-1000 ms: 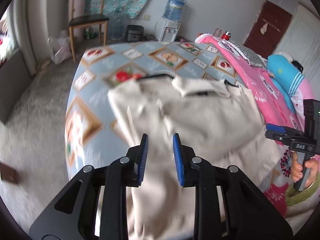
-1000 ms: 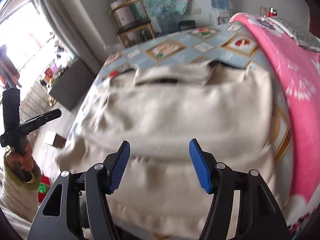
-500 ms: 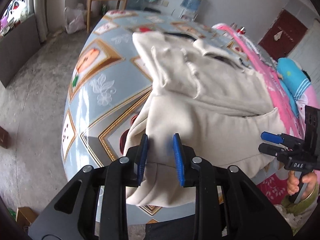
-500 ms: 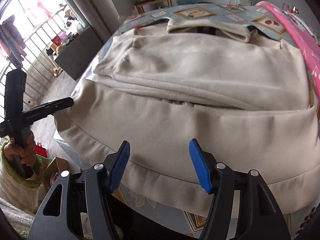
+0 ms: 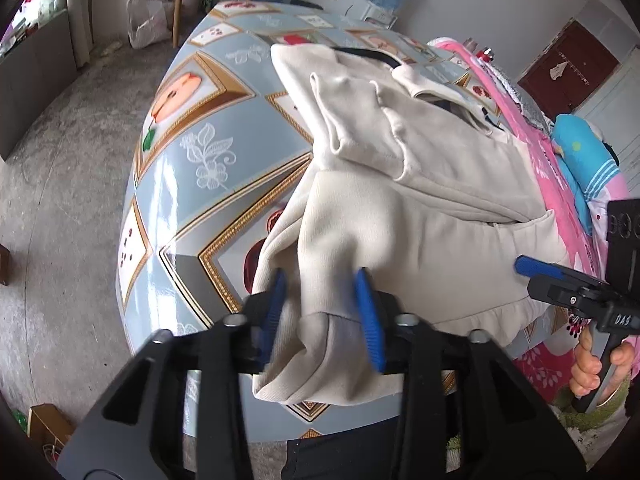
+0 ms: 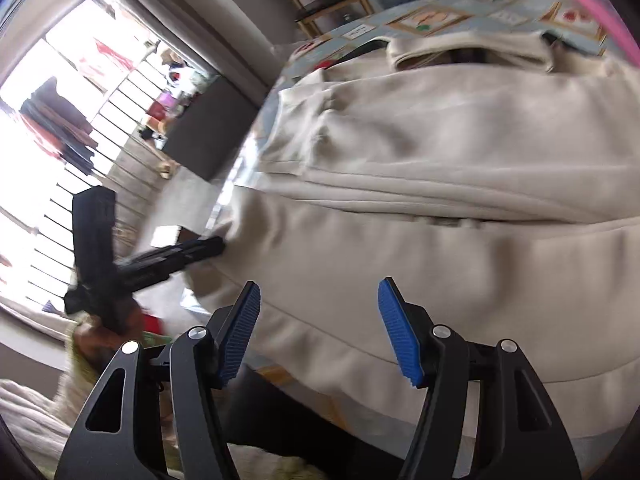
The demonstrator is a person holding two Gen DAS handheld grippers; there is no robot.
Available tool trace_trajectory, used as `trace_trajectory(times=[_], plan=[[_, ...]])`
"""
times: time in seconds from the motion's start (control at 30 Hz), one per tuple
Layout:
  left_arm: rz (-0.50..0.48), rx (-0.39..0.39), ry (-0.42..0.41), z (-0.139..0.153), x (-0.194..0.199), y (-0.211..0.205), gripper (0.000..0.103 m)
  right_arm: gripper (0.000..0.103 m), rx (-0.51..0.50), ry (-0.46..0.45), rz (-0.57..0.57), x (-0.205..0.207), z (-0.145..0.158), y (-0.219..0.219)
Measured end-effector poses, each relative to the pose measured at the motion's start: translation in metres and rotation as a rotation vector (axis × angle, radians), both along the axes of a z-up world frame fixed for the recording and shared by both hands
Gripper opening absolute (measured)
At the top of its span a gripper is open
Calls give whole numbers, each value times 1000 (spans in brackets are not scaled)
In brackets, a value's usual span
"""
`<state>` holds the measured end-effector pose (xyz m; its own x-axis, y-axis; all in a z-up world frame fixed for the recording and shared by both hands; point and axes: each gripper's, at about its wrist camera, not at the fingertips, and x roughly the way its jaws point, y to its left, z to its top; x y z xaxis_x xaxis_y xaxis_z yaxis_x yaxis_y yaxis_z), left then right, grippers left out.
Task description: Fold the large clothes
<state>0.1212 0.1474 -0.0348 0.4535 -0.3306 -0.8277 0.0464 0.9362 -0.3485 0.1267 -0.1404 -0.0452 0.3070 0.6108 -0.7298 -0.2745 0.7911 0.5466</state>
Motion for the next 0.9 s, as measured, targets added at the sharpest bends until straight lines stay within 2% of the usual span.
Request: trace_trajectory(times=[0.1,0.13,0.17,0.33,0.43,0.53,0.6,0.67,0.8,0.83,0.87,0.9], plan=[[-18,33,-46,9,-7,-4,17,60,136,98,7,11,-16,7],[-32,55,-77,14,-11,-8,15,60,150,128,5,14,-22,10],[-46,70,-105,19,-14,-11,13,60,117,177,-11,21,-33,13],[-208,171,-278,47,-43,-47,12,60,155,223,-49,32,-31,15],[-299,181,-303,50,-54,-65,11,60,261,251,-27,35,-27,20],[-343,193,-294,46,-57,-75,11,60,371,260,4,38,-16,31],[-356,197,-287,45,-57,-79,11,61,399,260,22,40,-9,38],[-365,190,-284,44,-58,-80,11,67,376,245,37,44,-2,47],[-374,190,-283,44,-61,-80,11,67,263,217,39,51,2,66],[-374,189,-282,43,-61,-79,11,66,238,213,38,52,1,70],[-374,189,-281,43,-64,-79,11,54,200,204,29,52,0,74],[-373,189,-280,43,-66,-78,11,47,176,199,24,50,-1,76]])
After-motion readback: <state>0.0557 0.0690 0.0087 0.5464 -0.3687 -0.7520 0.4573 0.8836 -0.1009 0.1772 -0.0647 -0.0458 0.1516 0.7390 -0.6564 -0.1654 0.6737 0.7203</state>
